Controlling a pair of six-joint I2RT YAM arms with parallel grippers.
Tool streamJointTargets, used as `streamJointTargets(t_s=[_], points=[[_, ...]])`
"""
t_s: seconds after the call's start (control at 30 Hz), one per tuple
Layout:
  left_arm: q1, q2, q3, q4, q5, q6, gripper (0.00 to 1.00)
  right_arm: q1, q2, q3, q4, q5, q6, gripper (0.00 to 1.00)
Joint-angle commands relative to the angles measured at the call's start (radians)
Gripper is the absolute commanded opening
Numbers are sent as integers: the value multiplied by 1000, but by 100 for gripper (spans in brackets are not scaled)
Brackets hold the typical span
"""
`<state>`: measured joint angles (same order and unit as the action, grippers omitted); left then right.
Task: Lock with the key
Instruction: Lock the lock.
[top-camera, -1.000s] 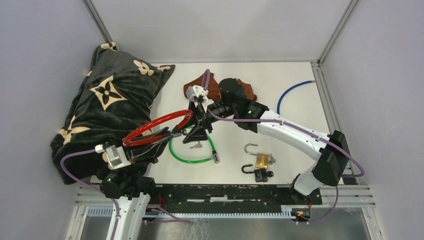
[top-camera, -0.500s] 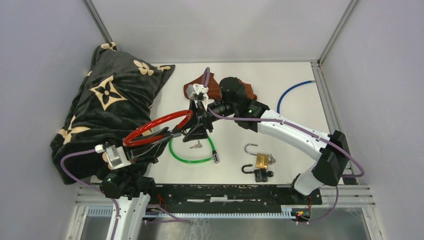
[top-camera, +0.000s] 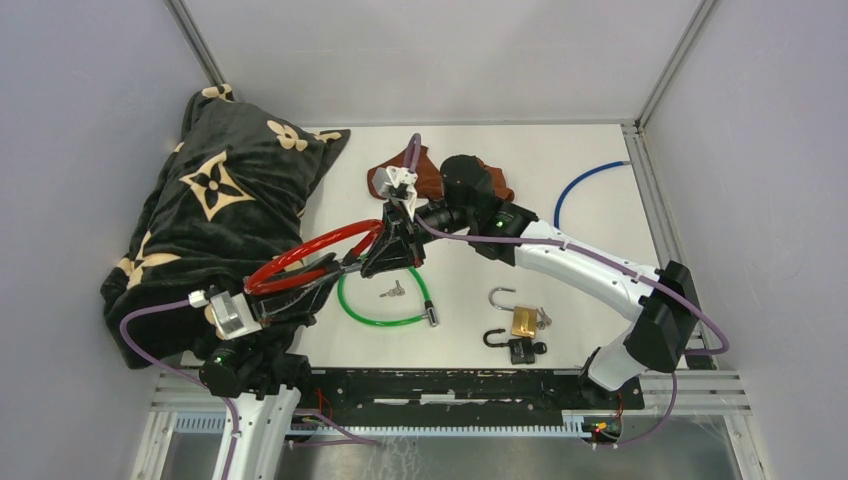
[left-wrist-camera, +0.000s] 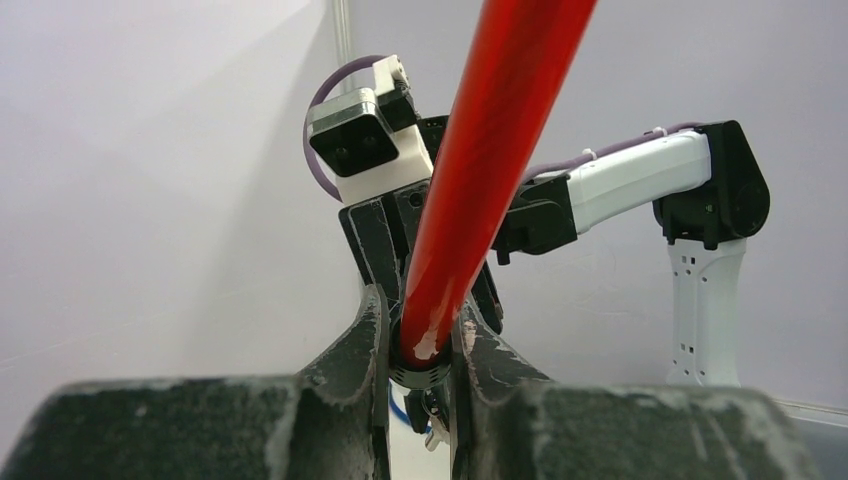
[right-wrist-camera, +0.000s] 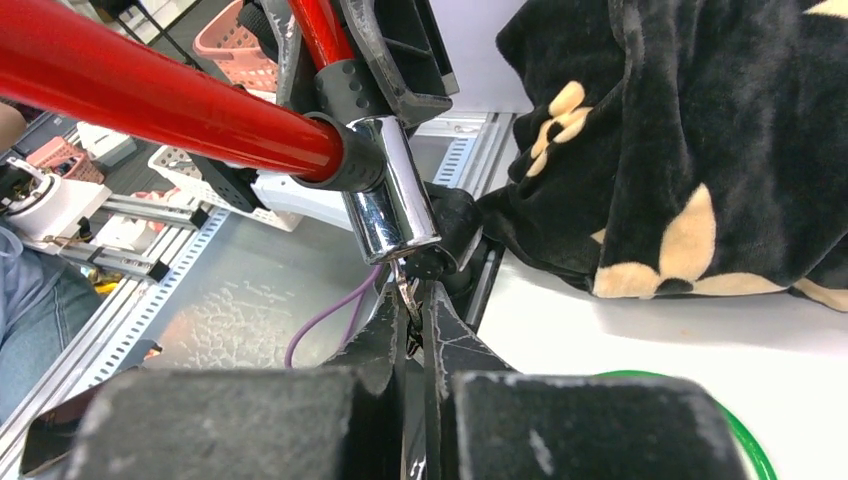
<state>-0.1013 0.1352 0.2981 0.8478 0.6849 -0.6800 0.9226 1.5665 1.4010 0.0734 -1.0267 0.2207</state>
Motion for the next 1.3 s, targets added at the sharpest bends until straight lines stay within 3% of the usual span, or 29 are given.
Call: streamJointTargets(t_s=[0.0, 0.2, 0.33, 0.53, 0.9, 1.1, 1.27], points=[[5, -15, 11, 18, -39, -10, 2, 2, -50, -37, 193, 44, 56, 0], [4, -14, -24, -38, -53, -90, 2, 33, -160, -185, 424, 200, 37, 0], [4, -4, -40, -52, -72, -124, 2, 108, -235, -281, 467, 387, -148, 0], [4, 4, -67, -78, -63, -158, 2, 204, -261, -301, 442, 670, -329, 0], [5, 1, -89, -89, -81, -181, 2, 269, -255, -310, 449, 876, -436, 0], [4, 0, -95, -109, -107, -204, 2, 308, -224, -285, 396, 1104, -526, 0], [4, 1, -93, -118, -113, -208, 2, 326, -210, -280, 394, 1141, -565, 0]])
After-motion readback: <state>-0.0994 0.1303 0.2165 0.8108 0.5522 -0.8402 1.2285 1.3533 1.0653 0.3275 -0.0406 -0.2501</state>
